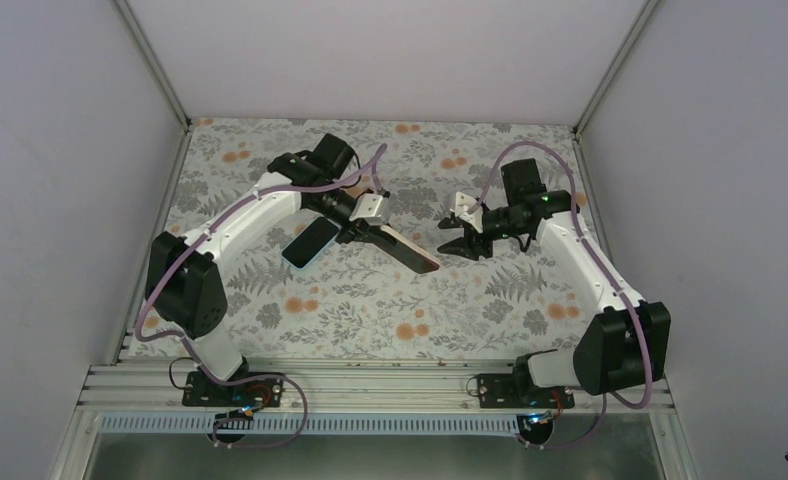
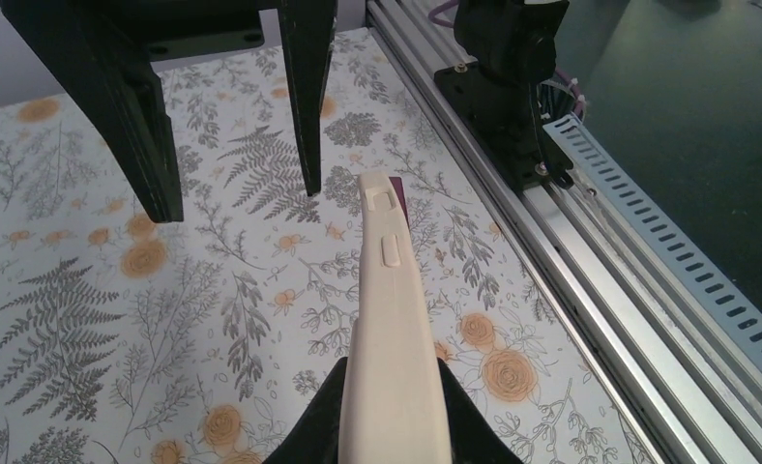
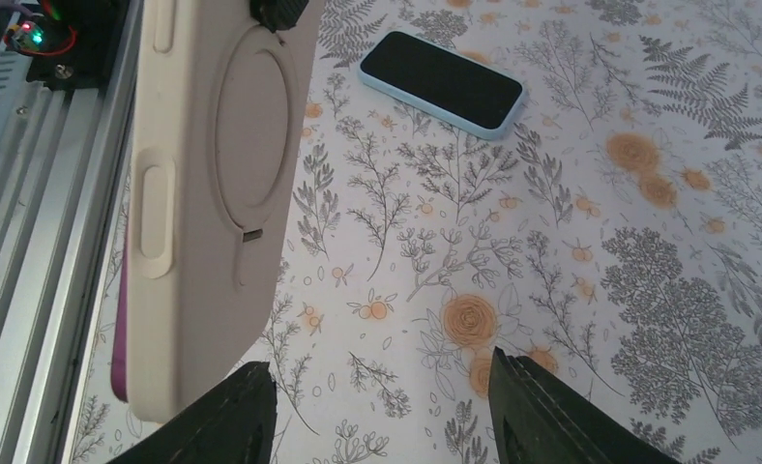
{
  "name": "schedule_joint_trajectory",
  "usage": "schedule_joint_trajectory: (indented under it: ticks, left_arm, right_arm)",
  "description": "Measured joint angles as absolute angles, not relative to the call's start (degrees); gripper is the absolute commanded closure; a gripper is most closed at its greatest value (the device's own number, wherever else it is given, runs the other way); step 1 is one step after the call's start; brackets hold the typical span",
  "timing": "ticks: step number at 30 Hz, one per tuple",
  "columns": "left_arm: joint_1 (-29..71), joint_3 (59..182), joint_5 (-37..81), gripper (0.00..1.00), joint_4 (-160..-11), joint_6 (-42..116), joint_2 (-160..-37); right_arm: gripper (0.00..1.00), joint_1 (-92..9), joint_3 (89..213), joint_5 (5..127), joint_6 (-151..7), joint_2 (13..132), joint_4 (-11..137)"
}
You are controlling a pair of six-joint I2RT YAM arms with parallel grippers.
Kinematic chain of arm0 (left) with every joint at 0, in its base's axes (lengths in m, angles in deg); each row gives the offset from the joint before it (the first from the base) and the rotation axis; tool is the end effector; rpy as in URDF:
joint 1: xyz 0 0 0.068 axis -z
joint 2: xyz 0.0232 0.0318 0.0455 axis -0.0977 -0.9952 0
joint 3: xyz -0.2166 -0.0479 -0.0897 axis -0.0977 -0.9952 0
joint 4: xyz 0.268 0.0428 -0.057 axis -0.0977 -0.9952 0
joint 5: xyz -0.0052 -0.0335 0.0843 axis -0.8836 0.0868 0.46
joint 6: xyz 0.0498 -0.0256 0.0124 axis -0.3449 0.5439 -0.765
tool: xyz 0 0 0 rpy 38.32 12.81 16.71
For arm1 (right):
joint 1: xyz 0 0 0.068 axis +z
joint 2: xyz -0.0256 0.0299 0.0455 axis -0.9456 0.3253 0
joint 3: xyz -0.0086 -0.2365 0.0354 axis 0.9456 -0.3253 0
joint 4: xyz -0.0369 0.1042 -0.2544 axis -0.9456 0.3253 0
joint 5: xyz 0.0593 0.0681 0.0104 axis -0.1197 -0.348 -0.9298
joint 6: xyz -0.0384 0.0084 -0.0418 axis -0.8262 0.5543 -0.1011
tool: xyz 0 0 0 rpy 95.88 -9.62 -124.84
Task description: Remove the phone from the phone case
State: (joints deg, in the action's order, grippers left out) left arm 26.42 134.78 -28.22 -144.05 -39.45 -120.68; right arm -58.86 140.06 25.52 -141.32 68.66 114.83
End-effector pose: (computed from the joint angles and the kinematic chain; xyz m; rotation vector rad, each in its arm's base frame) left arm 0.2830 -0.2179 0.2616 1.8673 1.3125 -1.0952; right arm 0.2690 0.0891 0.2467 -1.5817 1.6947 0.7240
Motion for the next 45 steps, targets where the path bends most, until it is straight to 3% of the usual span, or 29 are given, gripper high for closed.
schedule_joint_trajectory:
  ticks: [17, 45]
  left_arm:
    - [25.44, 134.78, -28.46, 0.98, -143.99, -39.45, -121.25]
    - [24.48, 139.17, -28.22, 0.98, -149.8, -41.25, -123.11]
  right_arm:
    - [0.45, -57.76, 139.29, 24.13, -140.81, 64.98, 118.59]
    - [0.53, -56.32, 132.37, 25.65, -134.41, 63.61, 108.71]
